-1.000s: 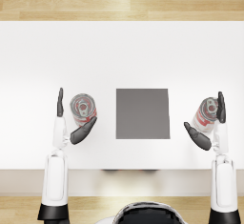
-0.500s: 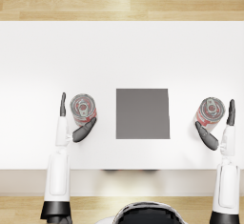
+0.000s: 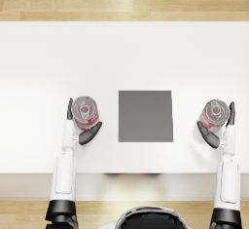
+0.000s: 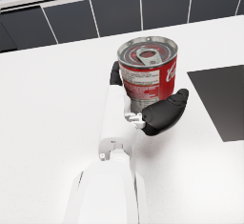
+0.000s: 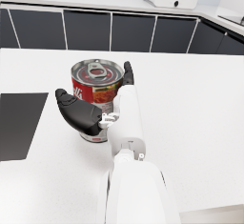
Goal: Pick up the red can on the left and place it in the middle, then pick up the red can on the right and place it on top of the can in the middle
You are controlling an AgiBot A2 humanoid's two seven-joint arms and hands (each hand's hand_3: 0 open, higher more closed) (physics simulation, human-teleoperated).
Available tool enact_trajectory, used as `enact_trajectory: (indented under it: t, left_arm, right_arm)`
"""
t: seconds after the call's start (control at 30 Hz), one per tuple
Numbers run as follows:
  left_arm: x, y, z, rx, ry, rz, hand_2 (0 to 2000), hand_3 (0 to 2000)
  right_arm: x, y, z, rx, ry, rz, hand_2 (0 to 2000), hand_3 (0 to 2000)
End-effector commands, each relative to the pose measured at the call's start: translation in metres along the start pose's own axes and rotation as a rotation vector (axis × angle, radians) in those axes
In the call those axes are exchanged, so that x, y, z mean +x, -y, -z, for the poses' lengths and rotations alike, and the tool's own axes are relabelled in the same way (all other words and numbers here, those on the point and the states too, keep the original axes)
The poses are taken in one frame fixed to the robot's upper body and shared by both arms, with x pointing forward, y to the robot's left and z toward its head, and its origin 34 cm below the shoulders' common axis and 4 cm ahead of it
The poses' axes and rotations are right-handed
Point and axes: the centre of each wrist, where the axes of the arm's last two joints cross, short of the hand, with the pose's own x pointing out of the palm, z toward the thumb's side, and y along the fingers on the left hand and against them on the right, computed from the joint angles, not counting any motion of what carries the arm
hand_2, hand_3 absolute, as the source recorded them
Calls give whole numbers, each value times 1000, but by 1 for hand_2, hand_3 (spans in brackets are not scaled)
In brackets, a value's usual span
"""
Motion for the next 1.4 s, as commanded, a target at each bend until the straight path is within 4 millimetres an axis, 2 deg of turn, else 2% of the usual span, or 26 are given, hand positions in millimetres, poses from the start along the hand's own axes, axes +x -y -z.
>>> enact_trajectory:
  t: [0.03, 0.4, 0.43, 0.47, 0.53, 0.57, 0.63, 0.77, 0.9, 1.0, 1.13, 1.23, 1.33, 1.37, 1.4]
  left_arm:
    - [-3, -9, -4, -1, 15, -18, 0, 0]
    - [0, -21, -1, -31, 50, -22, 0, 0]
    - [0, -22, -2, -32, 54, -24, 1361, 327]
    - [-1, -21, -1, -30, 58, -19, 2000, 653]
    - [0, -19, -7, -3, 58, 0, 2000, 1307]
    - [1, -17, -12, 22, 56, 3, 2000, 1520]
    - [6, -12, -31, 101, 49, 29, 2000, 1520]
    - [35, -3, -70, 253, 22, 134, 2000, 1520]
    - [75, -3, -82, 289, 1, 272, 2000, 1520]
    - [103, -5, -82, 276, -11, 355, 2000, 1520]
    - [120, -20, -79, 227, -15, 380, 2000, 1520]
    - [132, -31, -65, 152, -31, 402, 2000, 1520]
    - [140, -41, -47, 246, -9, 410, 2000, 1520]
    - [139, -43, -41, 277, -181, 511, 2000, 1520]
    - [141, -44, -39, 280, -40, 434, 2000, 1520]
  right_arm:
    - [-1, 8, 3, 20, 7, 10, 0, 0]
    - [8, 20, 12, 64, 26, 6, 0, 0]
    - [7, 19, 13, 67, 29, 10, 1361, 327]
    - [7, 18, 12, 61, 30, 1, 2000, 653]
    - [6, 18, 11, 56, 35, -23, 2000, 1307]
    - [5, 18, 8, 41, 37, -17, 2000, 1520]
    - [6, 16, 2, 12, 40, -31, 2000, 1520]
    - [19, 15, -29, -103, 36, -77, 2000, 1520]
    - [36, 13, -56, -207, 33, -147, 2000, 1520]
    - [45, 12, -67, -248, 35, -187, 2000, 1520]
    - [51, 9, -69, -256, 37, -212, 2000, 1520]
    - [54, 5, -67, -252, 39, -222, 2000, 1520]
    - [57, 3, -70, -268, 43, -232, 2000, 1520]
    - [59, 0, -72, -274, 43, -239, 2000, 1520]
    - [59, 0, -72, -273, 45, -237, 2000, 1520]
